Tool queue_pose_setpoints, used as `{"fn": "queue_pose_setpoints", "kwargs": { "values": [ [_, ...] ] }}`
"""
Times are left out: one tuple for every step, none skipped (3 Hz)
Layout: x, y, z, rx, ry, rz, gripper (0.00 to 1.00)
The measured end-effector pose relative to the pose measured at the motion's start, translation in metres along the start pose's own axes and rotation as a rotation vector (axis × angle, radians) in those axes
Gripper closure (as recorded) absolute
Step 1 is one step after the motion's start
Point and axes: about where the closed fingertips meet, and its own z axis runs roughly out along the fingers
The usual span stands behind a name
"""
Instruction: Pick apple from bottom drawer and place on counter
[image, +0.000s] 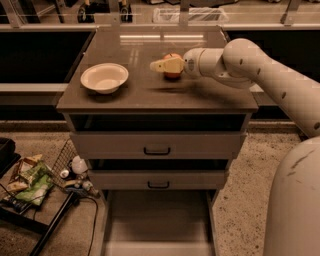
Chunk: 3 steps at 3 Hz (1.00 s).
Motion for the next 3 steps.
{"fn": "queue_pose_setpoints", "kwargs": {
  "values": [
    [-0.025, 0.004, -0.016, 0.029, -0.01, -0.053, 0.0],
    [-0.058, 0.027, -0.051, 0.059, 0.061, -0.166, 0.0],
    [-0.096, 0.039, -0.153, 0.19, 0.194, -0.33, 0.0]
  ]
}}
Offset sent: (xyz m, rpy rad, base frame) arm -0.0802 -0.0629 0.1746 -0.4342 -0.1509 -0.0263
